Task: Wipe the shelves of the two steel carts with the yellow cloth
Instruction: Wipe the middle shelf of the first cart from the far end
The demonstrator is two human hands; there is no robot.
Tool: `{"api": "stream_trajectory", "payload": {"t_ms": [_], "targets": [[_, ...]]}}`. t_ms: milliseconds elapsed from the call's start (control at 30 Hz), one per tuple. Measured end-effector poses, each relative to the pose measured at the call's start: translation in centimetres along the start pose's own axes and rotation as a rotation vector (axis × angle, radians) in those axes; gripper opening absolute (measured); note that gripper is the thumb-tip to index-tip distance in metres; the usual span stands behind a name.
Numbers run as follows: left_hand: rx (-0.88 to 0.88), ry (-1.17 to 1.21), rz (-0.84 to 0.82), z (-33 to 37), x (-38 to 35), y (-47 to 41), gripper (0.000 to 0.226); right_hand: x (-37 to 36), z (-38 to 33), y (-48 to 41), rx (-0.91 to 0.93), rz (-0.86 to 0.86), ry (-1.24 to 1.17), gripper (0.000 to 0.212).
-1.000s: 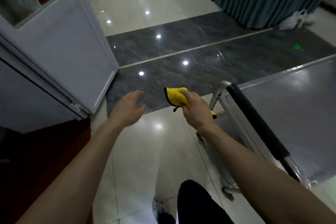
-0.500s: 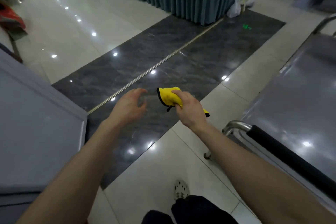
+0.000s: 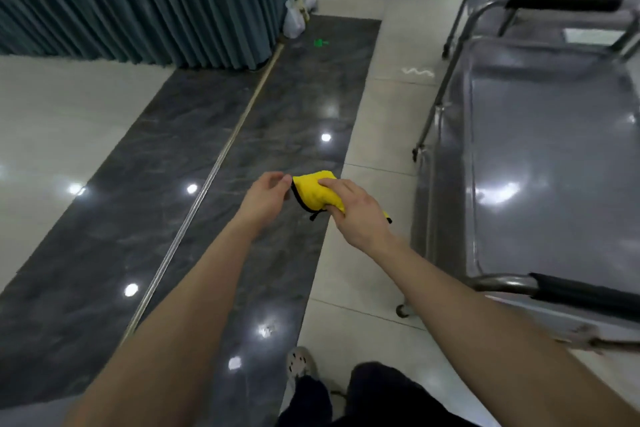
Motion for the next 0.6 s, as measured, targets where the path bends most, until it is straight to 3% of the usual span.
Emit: {"api": "stream_trajectory", "payload": {"t_ms": [233, 433, 600], "targets": [[0.197, 0.4, -0.304, 0.8, -3.5, -10.7, 0.024, -1.2, 1.2, -5.2, -0.208, 0.173, -0.113, 0.065], [0.053, 0.203, -0.488, 4.1, -7.6, -22.0, 0.029, -1.2, 3.4, -12.9, -0.377, 0.23, -0.247, 0.088], [-0.087, 0.016, -0.597, 6.4, -10.3, -31.1, 0.026, 0.3, 4.2, -19.8, -0.506, 0.336, -0.336, 0.063]]}}
Point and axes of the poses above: each hand's wrist, its own y-axis away from the middle knuckle, its own x-axis out of the back of the hand, z = x × y, the point moved 2 cm from there along -y, towards the middle knuckle, and after that the axes turned 15 degrees about -x, right-handed, at the moved point
